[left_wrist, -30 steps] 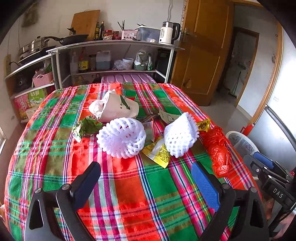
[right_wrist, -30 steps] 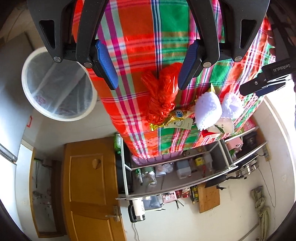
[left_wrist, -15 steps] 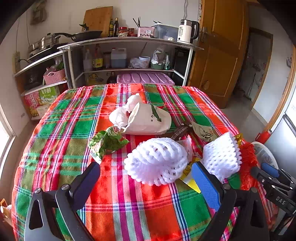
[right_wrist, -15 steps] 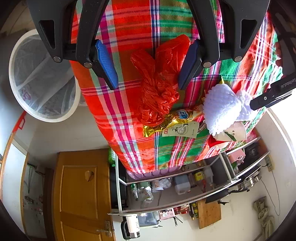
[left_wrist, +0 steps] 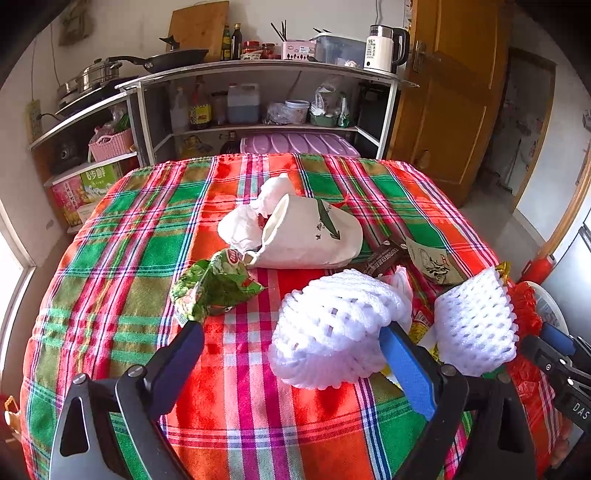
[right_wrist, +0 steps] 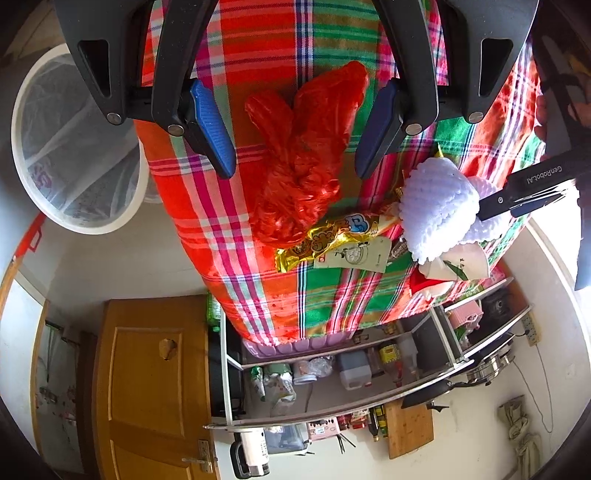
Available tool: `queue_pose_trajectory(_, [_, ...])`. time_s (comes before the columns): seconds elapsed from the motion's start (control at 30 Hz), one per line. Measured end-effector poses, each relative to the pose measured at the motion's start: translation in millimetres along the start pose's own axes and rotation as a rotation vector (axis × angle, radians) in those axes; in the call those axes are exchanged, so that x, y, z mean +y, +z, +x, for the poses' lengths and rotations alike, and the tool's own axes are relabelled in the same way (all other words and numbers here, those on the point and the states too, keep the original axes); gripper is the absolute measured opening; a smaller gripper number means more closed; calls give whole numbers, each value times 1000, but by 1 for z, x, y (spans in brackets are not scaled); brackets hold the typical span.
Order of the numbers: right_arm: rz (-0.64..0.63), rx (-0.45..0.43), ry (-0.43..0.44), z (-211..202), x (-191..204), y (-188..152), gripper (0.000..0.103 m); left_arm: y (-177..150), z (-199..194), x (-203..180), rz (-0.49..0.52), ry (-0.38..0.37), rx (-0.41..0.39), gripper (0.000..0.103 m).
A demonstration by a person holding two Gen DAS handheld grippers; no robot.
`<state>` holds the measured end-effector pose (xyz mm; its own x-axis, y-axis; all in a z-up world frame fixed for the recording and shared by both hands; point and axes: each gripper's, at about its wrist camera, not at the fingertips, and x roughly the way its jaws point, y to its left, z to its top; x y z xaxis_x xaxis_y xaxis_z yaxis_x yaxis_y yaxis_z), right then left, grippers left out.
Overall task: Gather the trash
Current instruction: 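Grasp the white foam net with the left tool while the right tool grasps the red bag, then carry the foam net and red bag over the white trash bin with both tools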
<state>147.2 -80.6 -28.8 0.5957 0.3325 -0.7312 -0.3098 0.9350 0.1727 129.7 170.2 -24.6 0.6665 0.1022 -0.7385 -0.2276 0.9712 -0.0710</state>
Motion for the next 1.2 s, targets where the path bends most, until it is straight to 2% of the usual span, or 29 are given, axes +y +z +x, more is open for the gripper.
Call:
queue_pose_trajectory(0.03, [8,9,1,1,-1,0,67,0,2,0,-3,-5,8,83])
queue_pose_trajectory(0.07, [14,9,3,2,-2,0,64,0,3,-1,-3,-13,15,80])
queue_pose_trajectory(0.17, [26,5,10,1,-5,0,51,0,2,-4,12,-27,10,68])
queue_pose_trajectory(0.2, [23,3,10,1,-5,0,47,0,3,-5,19,-35,13,60])
queue_pose_trajectory(0.27, [19,-1,8,0,-4,0,46,1,2,-8,30,-45,13,53])
queue_pose_trajectory(0.3, [18,-4,10,0,-4,0,46,0,2,-9,34,-47,14,45])
queue_pose_trajectory(0.37, [25,-11,11,-2,-5,0,46,-1,0,-12,43,-58,10,40])
queue_pose_trajectory(0.43, [32,-19,12,-3,-6,-2,45,-2,-3,-13,46,-59,1,29])
queue_pose_trajectory(0.63, [22,-42,15,-10,-6,-5,44,-6,-12,-10,39,-77,-14,23])
queue_pose_trajectory(0.97, [15,-105,21,-38,-5,-14,43,-13,-47,-22,64,-110,-71,23])
queue_pose_trajectory(1.2, [45,-145,16,-62,-16,-20,43,-18,-75,-47,103,-178,-113,23])
